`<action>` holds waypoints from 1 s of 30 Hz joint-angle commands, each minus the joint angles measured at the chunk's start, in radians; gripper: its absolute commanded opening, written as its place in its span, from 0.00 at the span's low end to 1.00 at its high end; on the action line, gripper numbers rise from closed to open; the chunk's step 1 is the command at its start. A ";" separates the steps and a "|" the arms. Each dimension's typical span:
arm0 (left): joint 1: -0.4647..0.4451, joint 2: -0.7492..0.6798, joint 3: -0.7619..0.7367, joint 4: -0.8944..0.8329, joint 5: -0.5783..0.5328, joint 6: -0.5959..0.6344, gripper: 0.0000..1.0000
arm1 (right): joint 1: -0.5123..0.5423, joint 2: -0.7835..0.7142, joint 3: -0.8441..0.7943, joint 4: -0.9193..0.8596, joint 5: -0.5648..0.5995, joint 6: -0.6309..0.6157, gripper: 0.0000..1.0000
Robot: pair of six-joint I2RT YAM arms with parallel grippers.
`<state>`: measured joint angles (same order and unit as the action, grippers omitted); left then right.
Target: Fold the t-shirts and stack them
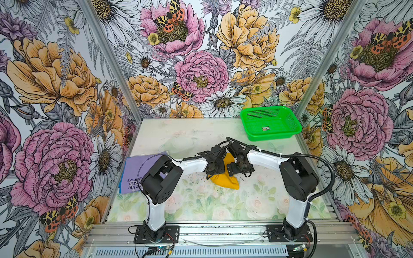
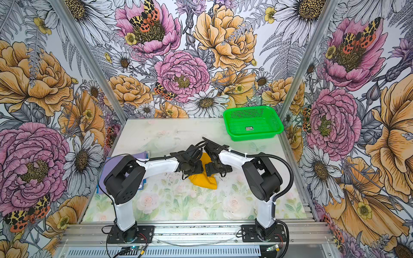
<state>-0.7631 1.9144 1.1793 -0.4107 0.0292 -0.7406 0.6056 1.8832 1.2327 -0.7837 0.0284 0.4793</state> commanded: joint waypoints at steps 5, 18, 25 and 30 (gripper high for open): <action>-0.049 0.097 -0.023 -0.191 -0.185 0.020 0.03 | -0.016 -0.094 -0.060 -0.004 -0.082 -0.002 0.99; 0.001 -0.151 0.144 -0.738 -0.863 0.132 0.00 | -0.133 -0.408 -0.108 -0.005 -0.150 -0.071 0.99; 0.071 -0.310 0.074 -0.771 -0.892 0.227 0.00 | -0.132 -0.433 -0.136 0.003 -0.170 -0.092 0.99; 0.183 -0.476 -0.006 -0.754 -0.843 0.300 0.00 | -0.132 -0.456 -0.165 0.013 -0.192 -0.107 0.99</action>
<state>-0.6147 1.5188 1.2057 -1.1492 -0.7910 -0.5129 0.4660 1.4670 1.0809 -0.7914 -0.1394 0.3954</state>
